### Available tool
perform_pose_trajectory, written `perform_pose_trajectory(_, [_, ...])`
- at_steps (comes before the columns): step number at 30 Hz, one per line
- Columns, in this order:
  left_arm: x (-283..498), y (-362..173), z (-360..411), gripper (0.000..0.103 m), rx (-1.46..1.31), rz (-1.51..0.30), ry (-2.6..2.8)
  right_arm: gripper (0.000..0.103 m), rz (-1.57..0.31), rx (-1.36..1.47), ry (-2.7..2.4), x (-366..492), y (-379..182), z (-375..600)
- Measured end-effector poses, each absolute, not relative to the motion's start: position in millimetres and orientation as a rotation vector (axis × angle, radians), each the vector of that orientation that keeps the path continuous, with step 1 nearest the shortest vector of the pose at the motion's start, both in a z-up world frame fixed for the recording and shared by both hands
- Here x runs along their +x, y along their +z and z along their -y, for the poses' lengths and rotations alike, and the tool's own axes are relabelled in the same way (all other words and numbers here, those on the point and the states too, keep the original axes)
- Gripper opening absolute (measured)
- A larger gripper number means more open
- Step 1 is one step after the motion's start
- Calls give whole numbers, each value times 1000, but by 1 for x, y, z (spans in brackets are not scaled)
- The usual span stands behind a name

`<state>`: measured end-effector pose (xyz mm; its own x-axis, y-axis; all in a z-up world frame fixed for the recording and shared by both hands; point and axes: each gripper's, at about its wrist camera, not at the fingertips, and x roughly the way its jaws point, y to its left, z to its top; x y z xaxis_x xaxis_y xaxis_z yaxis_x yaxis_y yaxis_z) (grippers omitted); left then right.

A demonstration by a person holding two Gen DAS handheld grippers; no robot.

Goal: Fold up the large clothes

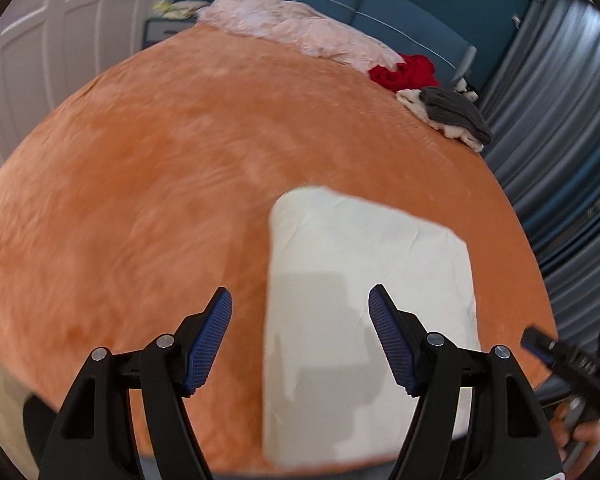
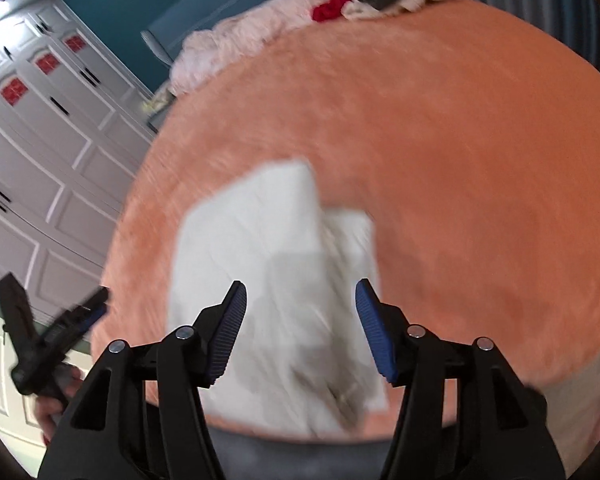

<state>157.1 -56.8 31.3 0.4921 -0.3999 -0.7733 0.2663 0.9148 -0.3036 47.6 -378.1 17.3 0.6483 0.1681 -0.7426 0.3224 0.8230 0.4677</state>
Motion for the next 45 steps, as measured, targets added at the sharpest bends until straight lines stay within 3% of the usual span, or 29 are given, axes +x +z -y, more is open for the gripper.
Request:
perform_pose_trajectory(5, [193, 20, 98, 68, -113, -1004, -425, 64, -870, 650, -112, 105, 9, 373])
perform_pose_trajectory(9, [213, 3, 120, 68, -103, -1043, -434, 64, -944, 674, -178, 147, -24, 376])
perform_pose_trajectory(10, [216, -1, 124, 68, -100, -1051, -437, 61, -961, 686, -189, 153, -33, 377])
perform_pose_trajectory(11, [219, -7, 130, 68, -91, -1060, -436, 37, -982, 697, -179, 157, -45, 376])
perform_pose_trajectory(13, [224, -17, 139, 68, -77, -1072, -442, 15, -970, 689, -159, 157, -55, 374])
perform_pose_trajectory(15, [226, -25, 146, 64, -68, -1083, -446, 9, -924, 630, -198, 148, -50, 373])
perform_pose_trajectory(21, [228, -56, 165, 39, -47, -1081, -458, 8, -934, 601, -313, 128, -86, 389])
perform_pose_trajectory(32, [228, -96, 183, 39, 68, -1035, -369, 18, -957, 458, -337, 144, -122, 376])
perform_pose_trajectory(45, [227, -114, 196, 40, 121, -982, -308, 21, -895, 494, -313, 144, -136, 381])
